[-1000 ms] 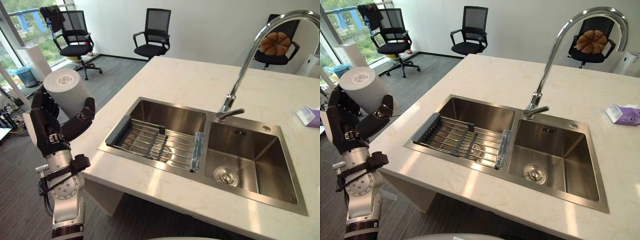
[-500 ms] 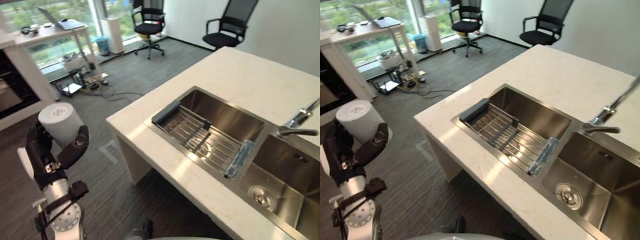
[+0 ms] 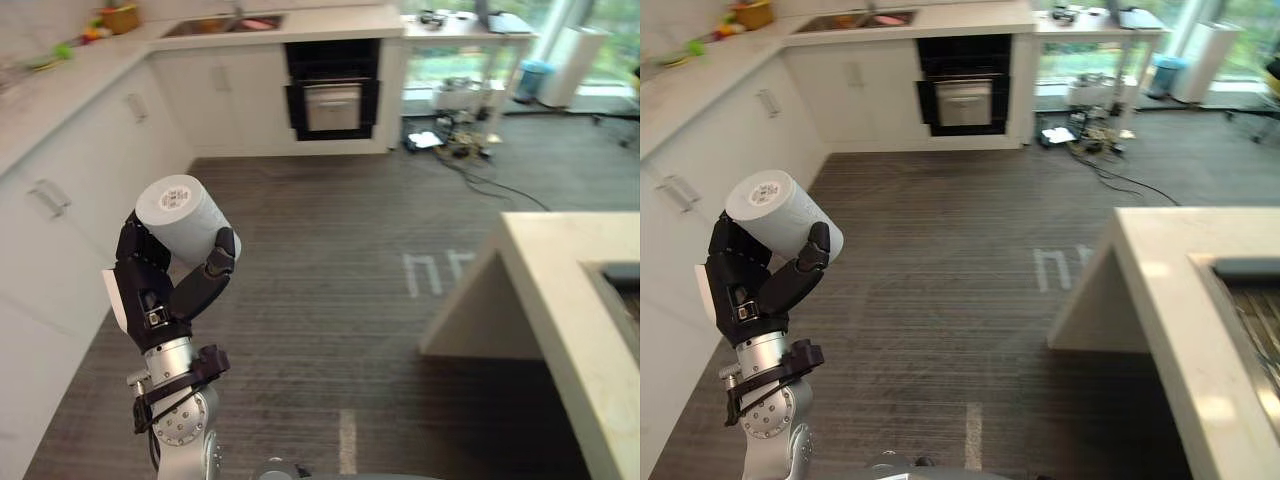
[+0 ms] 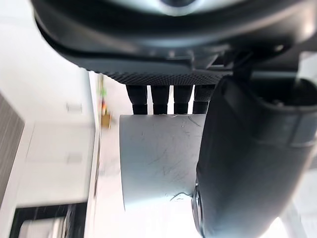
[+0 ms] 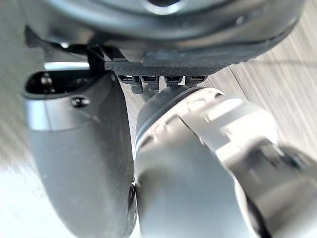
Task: Walk over to the sink, pick up the cup, carry it to the dishwasher, place the cup inside the dishwasher, then close the dishwasher door
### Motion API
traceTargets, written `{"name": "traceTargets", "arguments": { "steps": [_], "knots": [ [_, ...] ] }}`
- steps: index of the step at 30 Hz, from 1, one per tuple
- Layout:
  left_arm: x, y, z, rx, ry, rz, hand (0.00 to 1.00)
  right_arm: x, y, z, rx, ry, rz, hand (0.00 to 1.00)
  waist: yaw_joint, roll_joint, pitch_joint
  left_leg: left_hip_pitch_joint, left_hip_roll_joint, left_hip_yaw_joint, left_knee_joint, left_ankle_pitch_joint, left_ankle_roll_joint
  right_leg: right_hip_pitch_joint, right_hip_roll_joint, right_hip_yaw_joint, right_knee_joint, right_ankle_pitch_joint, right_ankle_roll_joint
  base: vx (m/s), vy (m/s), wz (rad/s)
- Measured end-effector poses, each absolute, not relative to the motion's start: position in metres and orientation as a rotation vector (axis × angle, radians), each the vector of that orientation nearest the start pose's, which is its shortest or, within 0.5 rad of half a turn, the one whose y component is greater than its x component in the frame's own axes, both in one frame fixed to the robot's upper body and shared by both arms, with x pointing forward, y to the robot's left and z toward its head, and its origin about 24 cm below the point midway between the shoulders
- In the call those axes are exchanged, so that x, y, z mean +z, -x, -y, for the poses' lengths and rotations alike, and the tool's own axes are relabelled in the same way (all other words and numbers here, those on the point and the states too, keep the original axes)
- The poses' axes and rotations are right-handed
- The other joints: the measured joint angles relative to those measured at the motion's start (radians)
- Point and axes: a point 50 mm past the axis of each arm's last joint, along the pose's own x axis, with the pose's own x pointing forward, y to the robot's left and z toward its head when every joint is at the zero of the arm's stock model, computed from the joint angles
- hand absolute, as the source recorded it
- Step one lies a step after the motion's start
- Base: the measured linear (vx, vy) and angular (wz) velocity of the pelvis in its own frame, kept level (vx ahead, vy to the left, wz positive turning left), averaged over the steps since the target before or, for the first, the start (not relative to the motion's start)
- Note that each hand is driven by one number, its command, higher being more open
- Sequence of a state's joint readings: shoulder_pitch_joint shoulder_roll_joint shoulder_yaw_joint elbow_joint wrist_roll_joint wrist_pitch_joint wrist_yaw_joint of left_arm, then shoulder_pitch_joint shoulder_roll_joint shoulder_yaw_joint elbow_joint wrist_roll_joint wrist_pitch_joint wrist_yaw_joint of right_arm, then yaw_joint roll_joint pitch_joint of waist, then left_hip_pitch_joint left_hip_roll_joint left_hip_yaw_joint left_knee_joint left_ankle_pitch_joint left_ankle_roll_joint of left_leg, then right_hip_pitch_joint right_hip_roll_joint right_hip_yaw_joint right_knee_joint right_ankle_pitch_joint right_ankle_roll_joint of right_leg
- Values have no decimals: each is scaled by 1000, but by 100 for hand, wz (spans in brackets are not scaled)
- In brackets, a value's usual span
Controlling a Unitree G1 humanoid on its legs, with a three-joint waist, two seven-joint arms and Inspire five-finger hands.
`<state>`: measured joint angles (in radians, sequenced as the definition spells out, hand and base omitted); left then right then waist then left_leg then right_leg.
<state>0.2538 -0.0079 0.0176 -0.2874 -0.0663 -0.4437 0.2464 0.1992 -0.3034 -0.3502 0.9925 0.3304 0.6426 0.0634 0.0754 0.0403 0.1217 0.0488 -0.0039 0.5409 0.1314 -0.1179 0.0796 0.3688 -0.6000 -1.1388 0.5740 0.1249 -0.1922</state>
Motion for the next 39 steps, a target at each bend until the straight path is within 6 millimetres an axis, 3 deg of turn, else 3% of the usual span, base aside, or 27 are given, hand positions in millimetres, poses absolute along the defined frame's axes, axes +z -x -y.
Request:
{"name": "traceTargets", "arguments": {
  "steps": [1, 2, 4, 5, 6, 9, 11, 13, 15, 18, 25, 27, 30, 33, 36, 39],
  "knots": [
    [96, -196, -169, 261, 119, 496, 0, -149, -10, 275, -603, -463, -1564, 100, -20, 14, -12, -22, -26, -113, -42, 17, 19, -103, 57, 286, 31, -124, 106, 19, 186, 273],
    [97, -200, -164, 219, 117, 503, 0, -150, -15, 270, -591, -477, -1549, 100, -25, 10, -9, -28, -33, -163, -56, 24, 35, -146, 125, 419, 23, -198, 165, 15, 64, 250],
    [96, -207, -158, 118, 75, 496, 0, -156, -26, 249, -582, -570, -1511, 100, -34, 11, -5, -29, -57, -276, -87, 56, 32, -235, 277, 655, -13, -294, 207, 72, 11, 199],
    [91, -207, -159, 88, 60, 471, 0, -158, -34, 241, -579, -602, -1483, 100, -32, 6, -9, -13, -68, -314, -105, 63, 31, -269, 341, 729, -69, -325, 248, 183, 9, 151],
    [87, -208, -162, 83, 45, 446, 0, -161, -40, 230, -575, -614, -1473, 100, -31, 8, -10, 17, -71, -327, -120, 71, 34, -277, 395, 765, -157, -334, 264, 260, 9, 114],
    [80, -209, -162, 70, 25, 401, 0, -164, -46, 223, -585, -625, -1471, 100, -35, 16, -16, 46, -72, -374, -135, 73, 30, -317, 497, 853, -391, -326, 261, 232, 0, 65],
    [78, -210, -160, 50, 10, 382, 0, -164, -50, 220, -580, -645, -1452, 100, -40, 14, -17, 51, -74, -400, -136, 70, 25, -367, 522, 879, -434, -276, 244, 195, 14, 50],
    [72, -210, -156, 21, -9, 348, 0, -165, -50, 218, -591, -668, -1441, 100, -40, 5, -24, 92, -84, -411, -135, 51, -6, -367, 542, 882, -505, -148, 226, 154, 3, 34],
    [70, -210, -156, 9, -22, 334, 0, -166, -48, 214, -607, -681, -1444, 100, -39, -7, -33, 120, -96, -411, -134, 30, -37, -363, 544, 878, -517, -57, 204, 130, -36, 16],
    [69, -209, -156, 12, -20, 328, 0, -167, -48, 212, -593, -661, -1454, 100, -35, -6, -45, 122, -81, -397, -130, 5, -68, -341, 561, 900, -561, -64, 205, 121, -37, -5],
    [62, -207, -153, -34, -26, 294, 0, -167, -48, 211, -586, -665, -1454, 100, -48, -7, -47, 152, -57, -338, -119, -36, -72, -277, 590, 922, -627, -66, 197, 52, -27, -9],
    [58, -203, -159, -48, -43, 270, 0, -168, -51, 206, -532, -662, -1439, 100, -63, -24, -47, 155, -38, -313, -125, -36, -69, -267, 617, 939, -658, -52, 196, 0, 0, 0],
    [58, -203, -159, -48, -42, 269, 0, -168, -50, 206, -535, -662, -1441, 100, -65, -24, -48, 158, -38, -310, -124, -36, -69, -268, 618, 943, -661, -52, 196, 0, 0, -3],
    [52, -195, -160, -17, 11, 238, 0, -168, -38, 208, -536, -674, -1435, 100, -65, -21, -74, 172, -23, -274, -116, -61, -67, -269, 638, 980, -665, -55, 194, 4, -4, -36],
    [49, -193, -149, -32, 132, 212, 0, -168, -11, 201, -492, -685, -1468, 100, -70, -49, -116, 172, -15, -269, -80, -73, -77, -251, 643, 983, -664, -67, 174, 40, -27, -12],
    [49, -194, -141, -24, 270, 211, 0, -167, -9, 198, -430, -687, -1447, 100, -80, -63, -126, 171, -12, -266, -22, -79, -81, -230, 639, 993, -660, -69, 168, 2, -27, -15]
  ]
}}
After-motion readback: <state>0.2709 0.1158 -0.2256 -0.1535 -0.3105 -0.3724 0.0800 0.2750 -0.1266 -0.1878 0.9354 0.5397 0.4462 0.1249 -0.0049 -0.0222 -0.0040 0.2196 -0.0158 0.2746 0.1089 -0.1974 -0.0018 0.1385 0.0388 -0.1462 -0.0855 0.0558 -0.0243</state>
